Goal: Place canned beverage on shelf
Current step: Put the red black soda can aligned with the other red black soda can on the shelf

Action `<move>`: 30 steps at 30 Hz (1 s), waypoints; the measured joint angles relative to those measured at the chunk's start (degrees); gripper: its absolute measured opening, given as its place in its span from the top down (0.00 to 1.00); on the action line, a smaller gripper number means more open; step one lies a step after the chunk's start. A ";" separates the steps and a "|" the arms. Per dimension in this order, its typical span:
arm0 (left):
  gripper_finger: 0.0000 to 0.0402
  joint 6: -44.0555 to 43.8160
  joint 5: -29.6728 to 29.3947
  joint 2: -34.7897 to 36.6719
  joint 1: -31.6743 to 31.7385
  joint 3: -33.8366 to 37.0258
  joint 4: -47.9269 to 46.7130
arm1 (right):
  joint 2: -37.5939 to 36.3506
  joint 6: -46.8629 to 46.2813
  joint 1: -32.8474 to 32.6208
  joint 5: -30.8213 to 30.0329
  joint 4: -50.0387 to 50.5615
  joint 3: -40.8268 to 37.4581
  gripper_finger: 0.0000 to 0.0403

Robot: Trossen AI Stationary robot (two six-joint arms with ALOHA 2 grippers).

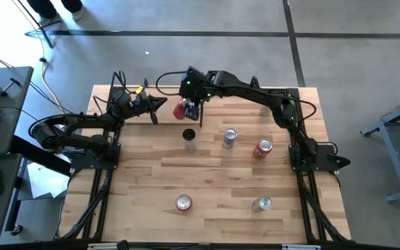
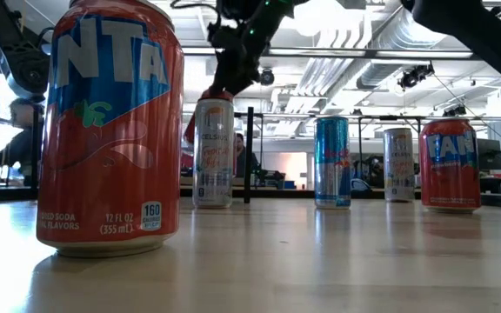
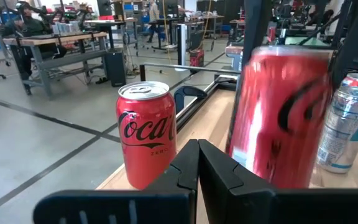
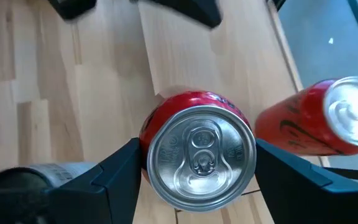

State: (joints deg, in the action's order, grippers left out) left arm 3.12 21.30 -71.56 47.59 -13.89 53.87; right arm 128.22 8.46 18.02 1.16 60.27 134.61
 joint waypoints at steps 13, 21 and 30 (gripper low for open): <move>1.00 0.01 0.00 0.01 0.00 0.00 -0.22 | 1.43 0.84 0.23 -3.66 -0.15 -0.44 0.37; 1.00 0.00 0.00 0.01 0.00 0.00 -0.38 | 3.22 2.38 1.06 -4.81 -0.20 -0.48 0.37; 1.00 -0.07 0.07 -0.01 0.00 0.00 -0.58 | 3.42 5.42 1.06 -5.84 -0.60 -0.48 0.33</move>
State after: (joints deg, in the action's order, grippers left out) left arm 3.05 21.37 -71.57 47.59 -13.89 53.30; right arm 131.63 13.88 19.08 -4.68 59.67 134.13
